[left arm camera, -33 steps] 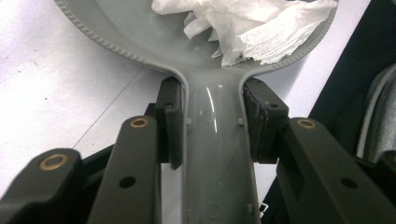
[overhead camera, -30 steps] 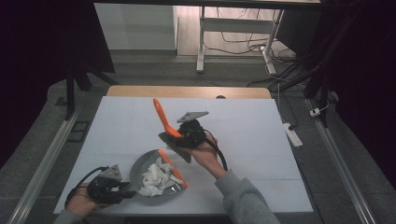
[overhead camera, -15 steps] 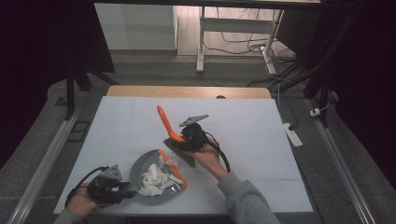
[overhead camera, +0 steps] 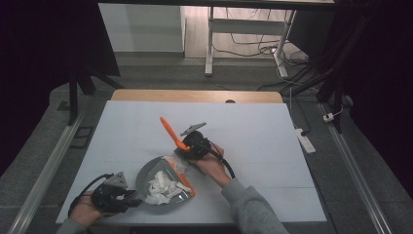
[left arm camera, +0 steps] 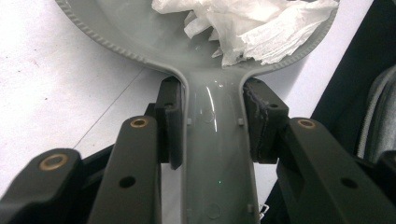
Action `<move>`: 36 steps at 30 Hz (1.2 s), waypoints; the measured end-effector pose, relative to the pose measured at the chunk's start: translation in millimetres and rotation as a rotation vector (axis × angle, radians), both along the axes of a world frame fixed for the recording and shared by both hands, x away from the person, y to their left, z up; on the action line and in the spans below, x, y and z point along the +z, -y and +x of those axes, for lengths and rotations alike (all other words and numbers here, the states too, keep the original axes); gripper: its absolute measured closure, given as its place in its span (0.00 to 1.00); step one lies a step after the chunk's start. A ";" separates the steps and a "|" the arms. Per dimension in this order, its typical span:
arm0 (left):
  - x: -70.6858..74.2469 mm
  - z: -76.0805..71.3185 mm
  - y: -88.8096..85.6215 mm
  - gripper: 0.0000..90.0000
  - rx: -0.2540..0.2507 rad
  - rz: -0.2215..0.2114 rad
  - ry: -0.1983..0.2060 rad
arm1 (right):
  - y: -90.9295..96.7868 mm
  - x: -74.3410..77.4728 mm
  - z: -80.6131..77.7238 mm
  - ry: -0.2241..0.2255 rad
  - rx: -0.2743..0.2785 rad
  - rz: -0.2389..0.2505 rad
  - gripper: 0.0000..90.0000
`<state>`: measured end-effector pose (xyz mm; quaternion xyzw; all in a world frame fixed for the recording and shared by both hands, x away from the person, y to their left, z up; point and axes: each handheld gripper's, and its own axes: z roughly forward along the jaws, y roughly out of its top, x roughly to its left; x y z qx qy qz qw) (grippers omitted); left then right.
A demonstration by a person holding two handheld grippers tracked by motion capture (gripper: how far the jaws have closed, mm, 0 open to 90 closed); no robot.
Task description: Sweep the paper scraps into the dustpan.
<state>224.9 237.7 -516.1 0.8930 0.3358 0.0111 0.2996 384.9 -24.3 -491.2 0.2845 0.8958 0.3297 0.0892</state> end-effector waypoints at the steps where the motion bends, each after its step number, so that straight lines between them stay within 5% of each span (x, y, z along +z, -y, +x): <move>1: -0.1 0.0 0.1 0.68 0.001 0.000 0.000 | -4.8 0.3 -6.7 -0.005 0.025 0.001 0.78; 4: -0.2 0.1 0.4 0.68 0.001 0.002 -0.002 | -12.6 0.9 -19.0 -0.053 0.091 0.046 0.78; 6: -0.2 0.0 0.5 0.68 0.001 0.001 -0.001 | -22.2 5.2 -34.3 -0.040 0.141 0.040 0.78; 7: -0.1 0.0 0.5 0.68 0.001 0.002 -0.002 | -25.7 11.3 -42.7 -0.081 0.191 0.095 0.78; 10: -0.5 -0.1 0.6 0.68 0.003 0.001 -0.001 | -25.1 20.5 -47.1 -0.063 0.206 0.116 0.78; 16: -0.7 0.3 0.4 0.68 0.002 0.001 -0.002 | -0.6 40.8 -35.9 -0.007 0.132 0.176 0.78; 23: -0.6 0.2 0.8 0.68 0.004 0.002 -0.001 | 21.5 45.7 -23.6 0.026 0.050 0.184 0.78; 36: 0.1 -1.0 3.8 0.68 0.016 0.002 -0.003 | 42.4 10.4 -9.2 -0.008 -0.079 0.097 0.78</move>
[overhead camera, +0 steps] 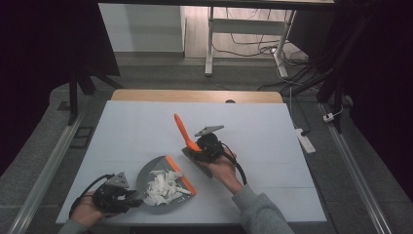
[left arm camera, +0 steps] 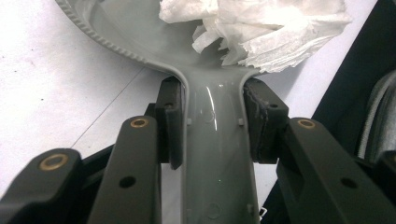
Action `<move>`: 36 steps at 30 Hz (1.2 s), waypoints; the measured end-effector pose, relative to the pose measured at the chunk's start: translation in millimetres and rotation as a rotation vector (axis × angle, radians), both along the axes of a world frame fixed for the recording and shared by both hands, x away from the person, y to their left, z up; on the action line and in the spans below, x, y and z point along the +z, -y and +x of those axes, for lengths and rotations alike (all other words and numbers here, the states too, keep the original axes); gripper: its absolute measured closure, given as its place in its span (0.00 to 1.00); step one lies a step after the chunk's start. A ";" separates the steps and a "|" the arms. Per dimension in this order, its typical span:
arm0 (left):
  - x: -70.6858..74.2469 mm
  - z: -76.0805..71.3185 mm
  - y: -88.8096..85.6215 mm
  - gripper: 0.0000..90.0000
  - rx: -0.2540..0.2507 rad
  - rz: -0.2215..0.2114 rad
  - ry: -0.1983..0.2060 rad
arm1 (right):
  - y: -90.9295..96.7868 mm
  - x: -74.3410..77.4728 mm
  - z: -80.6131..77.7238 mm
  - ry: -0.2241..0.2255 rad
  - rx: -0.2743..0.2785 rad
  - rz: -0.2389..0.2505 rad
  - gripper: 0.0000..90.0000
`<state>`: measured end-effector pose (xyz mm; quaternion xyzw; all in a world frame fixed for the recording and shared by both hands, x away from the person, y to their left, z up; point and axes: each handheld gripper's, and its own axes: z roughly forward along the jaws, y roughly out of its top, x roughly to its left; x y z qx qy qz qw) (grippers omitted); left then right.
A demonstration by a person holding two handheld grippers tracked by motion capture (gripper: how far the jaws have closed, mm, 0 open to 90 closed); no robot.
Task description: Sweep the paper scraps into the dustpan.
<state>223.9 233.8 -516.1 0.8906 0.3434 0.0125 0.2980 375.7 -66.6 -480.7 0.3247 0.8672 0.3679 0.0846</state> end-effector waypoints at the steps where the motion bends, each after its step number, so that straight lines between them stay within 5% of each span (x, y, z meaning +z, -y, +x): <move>1: 0.1 -0.2 0.4 0.68 0.001 0.000 0.001 | 0.0 0.0 0.0 0.000 0.000 0.000 0.78; 12: 0.1 0.1 2.3 0.68 0.006 -0.003 0.000 | -36.7 -10.9 -23.0 -0.042 0.079 -0.008 0.78; 20: -0.9 0.2 2.0 0.68 0.010 -0.007 -0.002 | -60.0 -1.8 -42.5 -0.065 0.171 0.080 0.78; 25: -2.1 0.4 1.2 0.68 0.009 -0.010 -0.003 | -50.7 10.7 -38.2 -0.015 0.138 0.090 0.78; 36: -3.2 1.5 1.0 0.68 0.017 -0.013 -0.002 | -27.9 21.2 -28.3 0.009 0.081 0.099 0.78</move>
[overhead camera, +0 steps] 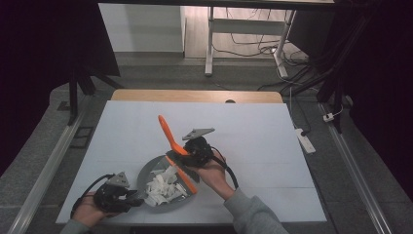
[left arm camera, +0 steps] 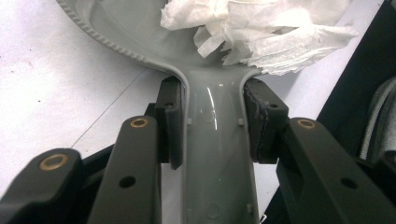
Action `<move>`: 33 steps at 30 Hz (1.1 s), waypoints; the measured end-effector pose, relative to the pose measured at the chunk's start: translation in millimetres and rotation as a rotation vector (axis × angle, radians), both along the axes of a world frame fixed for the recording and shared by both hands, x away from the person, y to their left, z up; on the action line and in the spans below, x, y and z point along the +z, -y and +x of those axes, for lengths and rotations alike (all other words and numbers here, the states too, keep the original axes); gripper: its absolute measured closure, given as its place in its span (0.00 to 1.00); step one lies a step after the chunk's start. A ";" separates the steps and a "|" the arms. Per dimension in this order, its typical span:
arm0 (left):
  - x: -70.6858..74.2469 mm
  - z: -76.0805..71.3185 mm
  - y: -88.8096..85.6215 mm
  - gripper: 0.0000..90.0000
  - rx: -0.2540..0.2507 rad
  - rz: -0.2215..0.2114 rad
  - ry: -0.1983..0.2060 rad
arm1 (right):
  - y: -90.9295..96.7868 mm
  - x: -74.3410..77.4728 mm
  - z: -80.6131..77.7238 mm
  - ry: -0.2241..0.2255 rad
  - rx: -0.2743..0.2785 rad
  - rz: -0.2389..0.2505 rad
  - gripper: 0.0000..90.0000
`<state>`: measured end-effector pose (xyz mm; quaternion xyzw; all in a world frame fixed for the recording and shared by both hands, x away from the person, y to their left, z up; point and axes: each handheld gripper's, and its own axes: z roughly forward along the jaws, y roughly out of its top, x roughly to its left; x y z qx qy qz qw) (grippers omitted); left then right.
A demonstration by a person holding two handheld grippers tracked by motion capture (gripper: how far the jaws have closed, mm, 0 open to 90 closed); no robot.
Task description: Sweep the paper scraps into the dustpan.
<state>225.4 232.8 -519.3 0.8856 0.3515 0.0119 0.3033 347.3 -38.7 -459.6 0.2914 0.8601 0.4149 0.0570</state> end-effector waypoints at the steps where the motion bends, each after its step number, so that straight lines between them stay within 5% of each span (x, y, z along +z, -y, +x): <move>1: -0.1 0.1 0.0 0.68 0.001 -0.001 0.000 | 0.6 0.2 0.1 -0.006 -0.001 -0.001 0.78; 12: -0.1 0.5 -1.0 0.68 0.014 -0.007 0.007 | 7.5 1.4 1.8 0.005 -0.011 -0.001 0.78; 33: 4.3 1.0 -6.4 0.68 0.090 -0.035 0.058 | 50.8 8.8 7.9 0.031 -0.073 0.058 0.78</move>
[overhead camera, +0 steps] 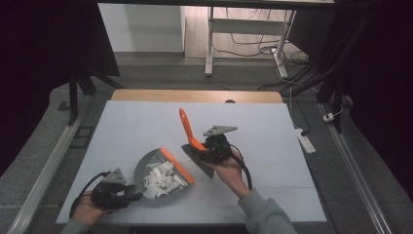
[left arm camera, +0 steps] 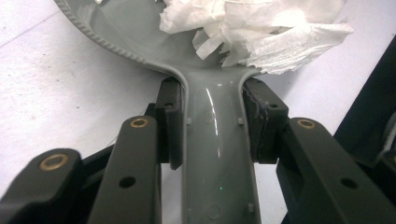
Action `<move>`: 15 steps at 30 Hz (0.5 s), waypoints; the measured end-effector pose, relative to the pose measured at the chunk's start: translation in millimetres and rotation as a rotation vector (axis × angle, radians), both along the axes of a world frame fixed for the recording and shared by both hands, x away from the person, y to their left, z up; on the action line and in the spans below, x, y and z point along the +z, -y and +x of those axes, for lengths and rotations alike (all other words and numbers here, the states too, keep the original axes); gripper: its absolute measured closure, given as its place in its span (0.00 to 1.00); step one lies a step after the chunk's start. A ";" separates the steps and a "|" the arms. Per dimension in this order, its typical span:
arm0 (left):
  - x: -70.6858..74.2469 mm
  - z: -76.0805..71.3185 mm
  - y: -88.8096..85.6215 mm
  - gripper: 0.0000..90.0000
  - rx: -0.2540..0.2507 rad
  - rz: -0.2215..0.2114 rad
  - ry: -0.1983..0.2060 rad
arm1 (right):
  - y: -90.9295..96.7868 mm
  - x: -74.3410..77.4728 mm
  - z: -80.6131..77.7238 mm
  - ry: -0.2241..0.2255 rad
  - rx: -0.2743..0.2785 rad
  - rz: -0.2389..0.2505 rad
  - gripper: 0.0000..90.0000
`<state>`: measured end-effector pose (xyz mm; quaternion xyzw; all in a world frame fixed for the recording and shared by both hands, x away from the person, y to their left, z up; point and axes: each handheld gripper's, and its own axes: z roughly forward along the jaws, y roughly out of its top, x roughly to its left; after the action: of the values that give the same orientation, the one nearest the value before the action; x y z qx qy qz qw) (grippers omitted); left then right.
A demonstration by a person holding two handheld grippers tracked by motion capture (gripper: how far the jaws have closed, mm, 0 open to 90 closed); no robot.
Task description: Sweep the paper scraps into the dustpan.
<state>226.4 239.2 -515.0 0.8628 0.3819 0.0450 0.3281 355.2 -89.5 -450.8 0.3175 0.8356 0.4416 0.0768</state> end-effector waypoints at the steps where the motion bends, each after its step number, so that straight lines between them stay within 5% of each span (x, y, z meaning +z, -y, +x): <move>1: 0.2 0.0 -0.2 0.68 0.006 0.001 0.003 | 2.5 0.5 0.0 0.004 -0.001 0.001 0.78; 15: 7.0 -0.7 -5.4 0.68 0.111 -0.040 0.053 | 35.9 3.7 -4.4 0.035 0.036 0.050 0.78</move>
<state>225.7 244.6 -507.9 0.8322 0.4211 0.0782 0.3522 350.8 -125.4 -447.0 0.2964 0.8285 0.4691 0.0753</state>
